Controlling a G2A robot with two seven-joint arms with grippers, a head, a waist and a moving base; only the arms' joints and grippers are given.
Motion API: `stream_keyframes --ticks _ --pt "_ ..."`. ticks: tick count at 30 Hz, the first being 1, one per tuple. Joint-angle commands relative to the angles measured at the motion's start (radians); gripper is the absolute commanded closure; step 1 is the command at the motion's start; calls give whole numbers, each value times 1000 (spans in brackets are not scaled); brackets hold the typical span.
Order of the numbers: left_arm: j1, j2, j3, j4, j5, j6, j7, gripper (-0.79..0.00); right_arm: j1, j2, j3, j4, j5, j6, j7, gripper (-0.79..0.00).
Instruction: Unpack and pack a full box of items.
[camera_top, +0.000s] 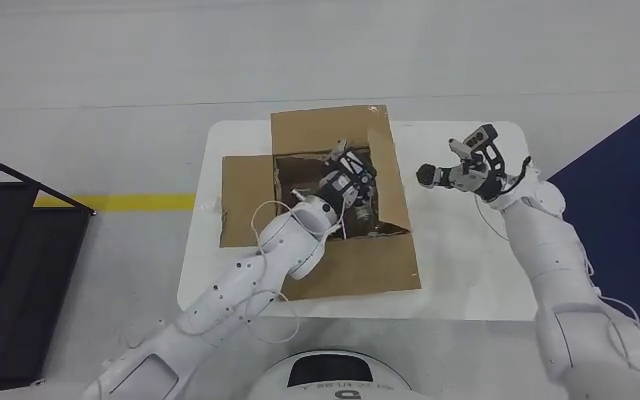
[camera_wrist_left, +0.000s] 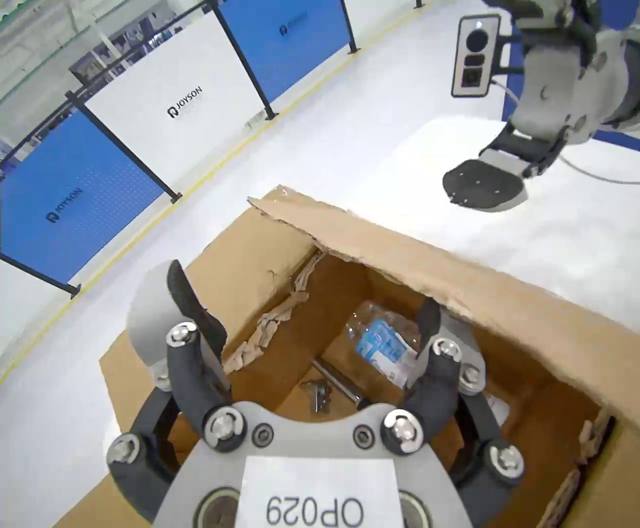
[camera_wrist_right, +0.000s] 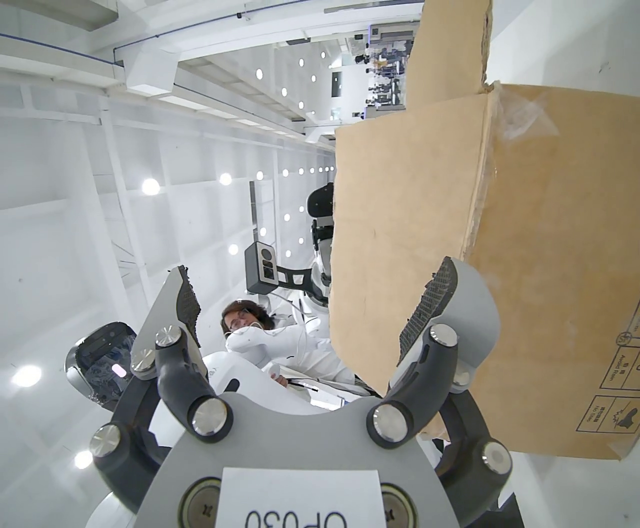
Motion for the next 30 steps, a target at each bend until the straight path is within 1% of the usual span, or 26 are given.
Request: stream_keyframes --ticks 1,6,12,16,19,22,24,27,30 --pt "-23 -16 28 19 -6 15 3 -785 -13 13 42 -2 27 -7 -7 -785" --pt "-94 -67 112 99 -22 43 4 -785 -97 54 178 -67 92 -8 -8 -785" --pt "-167 -137 215 239 -31 57 -36 -785 -199 88 311 -151 132 10 10 -785" --pt "-191 -176 245 306 -42 80 -11 -785 -220 95 328 -198 113 19 19 -785" --pt "-197 -190 227 300 -56 111 20 -785 -217 95 312 -232 91 19 19 -785" --pt "-178 -183 175 257 -63 137 44 -785 -211 94 280 -268 68 19 19 -785" --pt "-146 -166 121 202 -49 150 64 -785 -201 92 245 -293 38 19 19 -785" --pt "-56 -125 11 81 -2 156 86 -785 -174 87 189 -316 8 19 19 -785" --pt "77 -77 -132 -75 41 129 105 -785 -140 80 130 -327 -23 19 19 -785"
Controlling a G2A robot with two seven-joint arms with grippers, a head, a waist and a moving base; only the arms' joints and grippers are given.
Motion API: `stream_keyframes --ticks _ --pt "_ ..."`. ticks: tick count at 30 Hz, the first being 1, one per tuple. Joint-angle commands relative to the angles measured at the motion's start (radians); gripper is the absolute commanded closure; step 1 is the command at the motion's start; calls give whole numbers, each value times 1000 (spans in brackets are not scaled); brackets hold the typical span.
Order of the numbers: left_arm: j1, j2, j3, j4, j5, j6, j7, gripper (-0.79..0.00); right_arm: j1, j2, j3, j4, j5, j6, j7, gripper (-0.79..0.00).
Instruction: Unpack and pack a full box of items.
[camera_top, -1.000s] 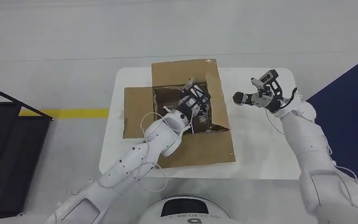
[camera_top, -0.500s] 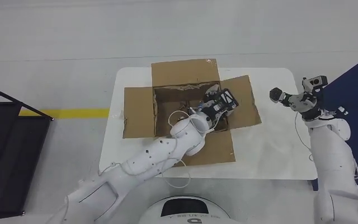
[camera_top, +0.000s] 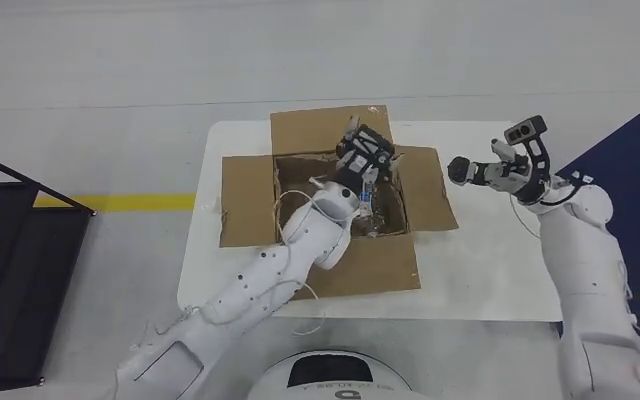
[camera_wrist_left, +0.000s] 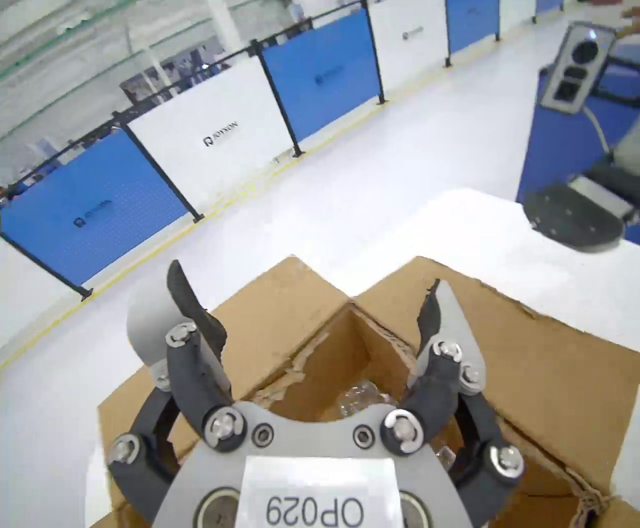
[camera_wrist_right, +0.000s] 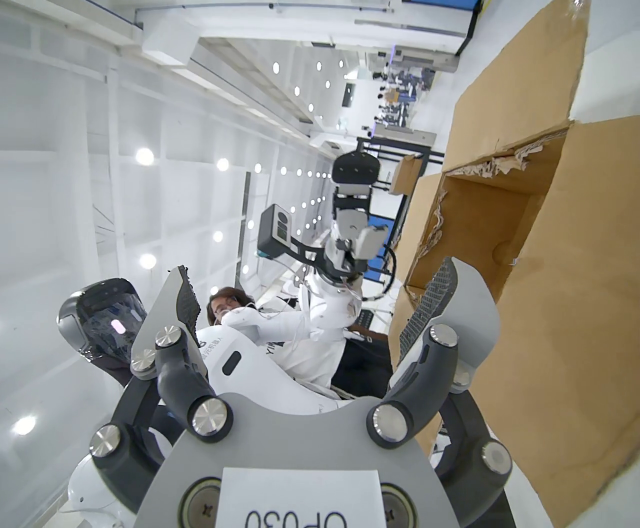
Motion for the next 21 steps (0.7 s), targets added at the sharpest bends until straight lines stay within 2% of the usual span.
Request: stream_keyframes --ticks 1,5,10,14,21 --pt "118 36 -125 -128 32 -30 12 -785 25 -7 -43 -6 -17 0 0 -785" --pt "311 83 -330 -303 56 -88 48 -785 71 -19 -111 -18 -70 -18 -18 -785" --pt "493 112 -567 -420 -44 -107 106 -785 138 -42 -218 -47 -187 -47 -105 -785" --pt "561 122 -691 -404 -125 -134 128 -785 179 -62 -299 -78 -283 -61 -205 -785" --pt "587 127 -739 -293 -165 -168 152 -785 184 -68 -321 -96 -292 -69 -222 -785"
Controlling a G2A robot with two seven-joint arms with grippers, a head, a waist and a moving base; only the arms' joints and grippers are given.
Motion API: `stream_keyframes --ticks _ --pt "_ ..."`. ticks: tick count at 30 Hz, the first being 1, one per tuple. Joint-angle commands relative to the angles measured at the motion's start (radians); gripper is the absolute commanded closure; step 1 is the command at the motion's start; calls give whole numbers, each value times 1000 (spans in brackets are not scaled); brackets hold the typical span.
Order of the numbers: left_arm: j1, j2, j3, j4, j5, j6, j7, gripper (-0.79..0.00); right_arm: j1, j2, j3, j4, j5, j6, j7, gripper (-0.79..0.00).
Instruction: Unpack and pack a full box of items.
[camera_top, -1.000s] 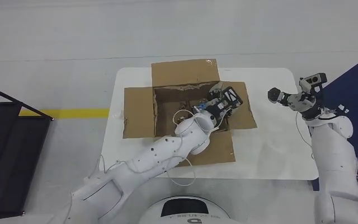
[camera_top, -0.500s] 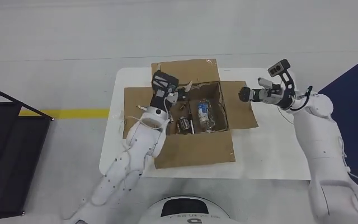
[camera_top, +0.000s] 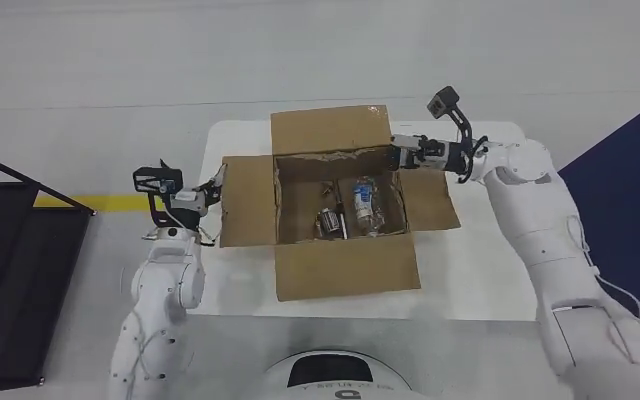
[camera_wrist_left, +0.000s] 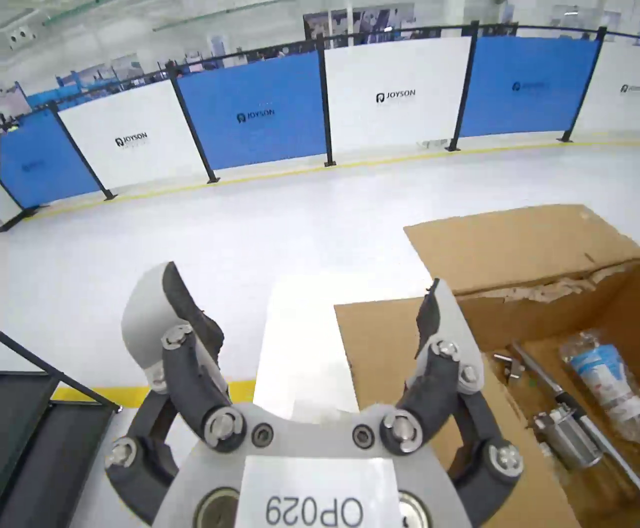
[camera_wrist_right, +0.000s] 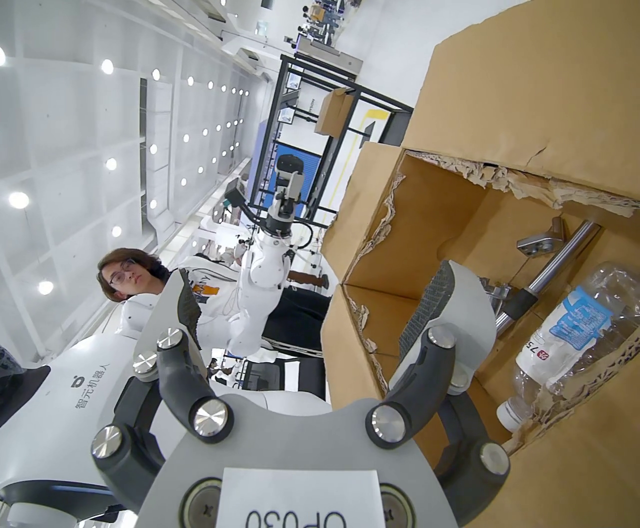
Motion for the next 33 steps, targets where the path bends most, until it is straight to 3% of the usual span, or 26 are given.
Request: stream_keyframes --ticks 1,6,8,11,15,21,33 --pt "-6 1 -2 41 -9 -13 13 -785 0 0 0 0 0 0 0 -785" --pt "-16 2 -7 78 -25 -42 17 -785 0 0 -4 -9 -12 -1 -6 -785" --pt "-16 2 -7 78 -25 -42 17 -785 -14 -2 -44 -76 -144 25 -78 -785" --pt "-16 2 -7 78 -25 -42 17 -785 -43 -4 -104 -174 -375 147 -244 -785" --pt "-16 2 -7 78 -25 -42 17 -785 -57 -11 -192 -244 -610 389 -364 -785" --pt "-16 2 -7 78 -25 -42 17 -785 -60 -29 -292 -292 -797 624 -456 -785" --pt "-16 2 -7 78 -25 -42 17 -785 -47 -61 -399 -272 -912 794 -433 -785"
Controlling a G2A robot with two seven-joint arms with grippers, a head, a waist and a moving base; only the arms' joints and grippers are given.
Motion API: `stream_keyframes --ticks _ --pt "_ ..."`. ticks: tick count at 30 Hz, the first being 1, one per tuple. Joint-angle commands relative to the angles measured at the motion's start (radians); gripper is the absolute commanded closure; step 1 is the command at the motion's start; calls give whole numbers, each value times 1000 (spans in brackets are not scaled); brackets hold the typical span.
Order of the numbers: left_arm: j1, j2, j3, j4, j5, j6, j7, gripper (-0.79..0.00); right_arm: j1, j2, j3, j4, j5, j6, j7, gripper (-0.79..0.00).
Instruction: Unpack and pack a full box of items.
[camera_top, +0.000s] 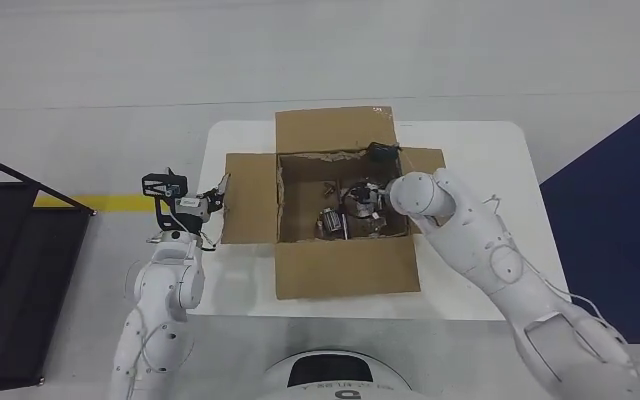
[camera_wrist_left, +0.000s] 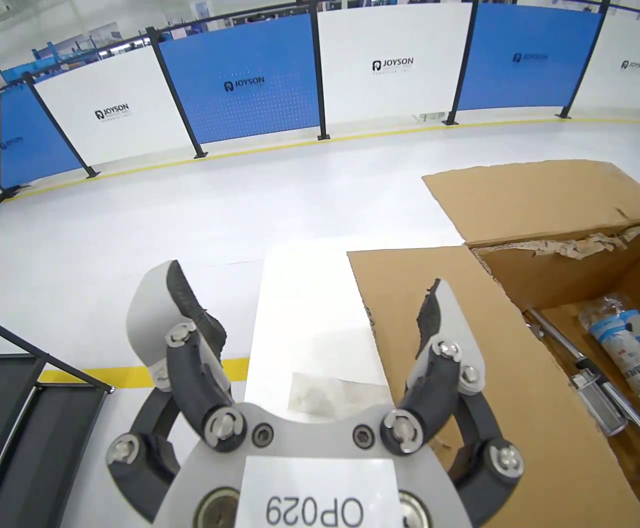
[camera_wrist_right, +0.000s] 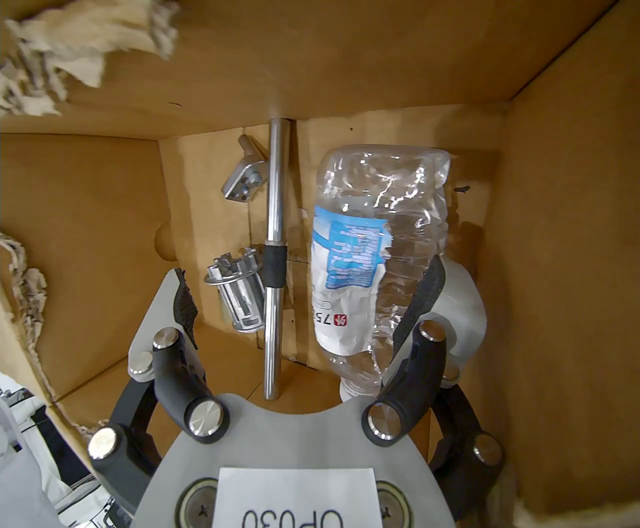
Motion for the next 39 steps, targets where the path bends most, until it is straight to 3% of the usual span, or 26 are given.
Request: stream_keyframes --ticks 1,12,14,15,16,19,20,22,27,33,36,39 --pt "0 0 0 0 0 0 0 -785 8 -7 -14 8 -6 11 2 -785" --pt "0 0 0 0 0 0 0 -785 53 -53 -130 53 -112 123 21 -785" --pt "0 0 0 0 0 0 0 -785 62 -61 -148 64 -131 140 30 -646" --pt "0 0 0 0 0 0 0 -785 66 -65 -156 71 -139 148 34 -493" --pt "0 0 0 0 0 0 0 -785 70 -69 -163 77 -146 153 37 -397" --pt "0 0 0 0 0 0 0 -785 80 -80 -174 94 -153 162 40 -249" --pt "0 0 0 0 0 0 0 -785 81 -83 -175 99 -155 163 39 -135" --pt "0 0 0 0 0 0 0 -785 82 -85 -169 102 -157 161 31 0" --pt "0 0 0 0 0 0 0 -785 56 -74 -125 65 -159 141 10 0" --pt "0 0 0 0 0 0 0 -785 -34 -32 -11 -63 -166 71 -21 0" --pt "0 0 0 0 0 0 0 -785 -107 -3 69 -166 -160 -10 -33 0" --pt "0 0 0 0 0 0 0 -785 -209 29 171 -288 -121 -162 -41 0"
